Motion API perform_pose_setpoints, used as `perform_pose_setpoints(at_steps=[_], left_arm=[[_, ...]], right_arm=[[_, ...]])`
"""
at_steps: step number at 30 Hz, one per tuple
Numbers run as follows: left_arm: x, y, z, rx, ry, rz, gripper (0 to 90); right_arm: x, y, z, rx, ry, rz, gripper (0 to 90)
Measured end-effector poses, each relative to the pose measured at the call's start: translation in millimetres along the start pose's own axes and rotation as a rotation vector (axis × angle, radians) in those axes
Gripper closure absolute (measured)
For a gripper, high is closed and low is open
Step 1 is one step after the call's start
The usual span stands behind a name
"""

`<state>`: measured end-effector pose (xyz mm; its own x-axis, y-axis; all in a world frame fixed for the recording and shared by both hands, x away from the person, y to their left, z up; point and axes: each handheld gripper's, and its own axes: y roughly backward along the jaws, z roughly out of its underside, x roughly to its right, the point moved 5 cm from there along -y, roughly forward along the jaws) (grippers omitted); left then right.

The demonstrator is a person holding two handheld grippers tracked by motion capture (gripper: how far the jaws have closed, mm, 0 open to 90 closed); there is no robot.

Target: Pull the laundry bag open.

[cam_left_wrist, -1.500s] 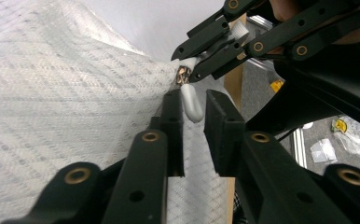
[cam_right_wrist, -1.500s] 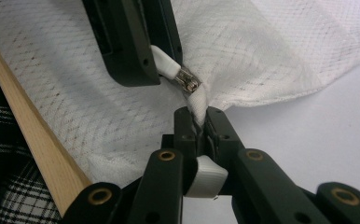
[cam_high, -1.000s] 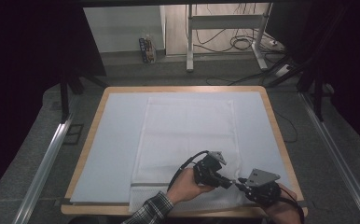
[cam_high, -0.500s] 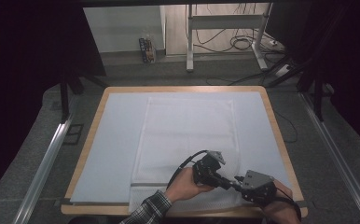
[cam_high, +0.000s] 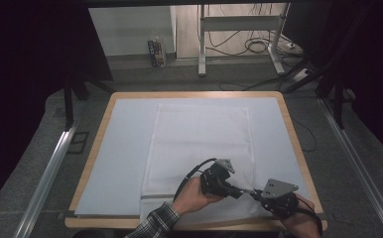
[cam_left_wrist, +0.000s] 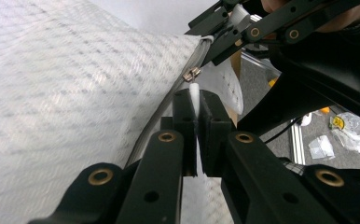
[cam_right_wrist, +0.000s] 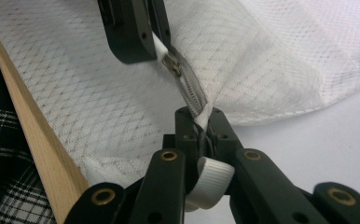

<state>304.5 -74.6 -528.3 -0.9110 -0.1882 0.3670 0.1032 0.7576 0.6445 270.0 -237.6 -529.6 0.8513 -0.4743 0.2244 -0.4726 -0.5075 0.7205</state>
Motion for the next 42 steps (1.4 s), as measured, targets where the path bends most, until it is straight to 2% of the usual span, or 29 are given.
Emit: perform_pose_setpoints(at_steps=[8,9,12,16,17,21,27,28,30,33,42], left_arm=[[2.8,2.6,3.8,-0.011,-0.012,-0.01,87.3],[3.0,4.7,5.5,-0.026,-0.019,-0.036,87.3],[3.4,7.2,7.2,-0.008,-0.001,-0.033,87.3],[1.8,12.0,13.5,-0.009,-0.001,-0.05,87.3],[1.1,14.4,16.7,-0.002,0.015,-0.056,87.3],[-0.6,18.6,19.5,0.0,0.023,-0.06,87.3],[-0.4,23.1,21.0,-0.014,0.007,-0.071,87.3],[0.1,22.9,21.4,-0.004,0.019,-0.07,87.3],[-1.0,23.9,23.9,-0.01,0.017,-0.078,87.3],[-5.9,28.2,30.6,-0.001,0.046,-0.072,87.3],[-8.4,38.6,41.3,0.021,0.067,-0.073,87.3]], right_arm=[[-2.4,-1.4,-0.8,-0.003,0.005,-0.012,84.5],[-2.4,-1.4,-0.3,-0.009,0.008,-0.009,84.5],[-1.6,-0.9,0.9,-0.004,-0.008,-0.017,84.5],[-1.2,-1.2,1.5,-0.008,-0.009,-0.016,84.5],[-1.0,-1.1,1.8,-0.009,-0.01,-0.016,84.5],[-1.0,-1.5,1.9,-0.009,-0.018,-0.015,84.4],[0.0,-1.1,2.6,-0.008,-0.021,-0.019,84.4],[0.0,-1.1,2.6,-0.008,-0.021,-0.019,84.4],[-0.4,-1.6,2.9,-0.015,-0.019,-0.018,84.4],[-0.3,-2.1,3.1,-0.016,-0.019,-0.017,84.4],[0.1,-2.3,3.1,-0.015,-0.022,-0.015,84.3]])
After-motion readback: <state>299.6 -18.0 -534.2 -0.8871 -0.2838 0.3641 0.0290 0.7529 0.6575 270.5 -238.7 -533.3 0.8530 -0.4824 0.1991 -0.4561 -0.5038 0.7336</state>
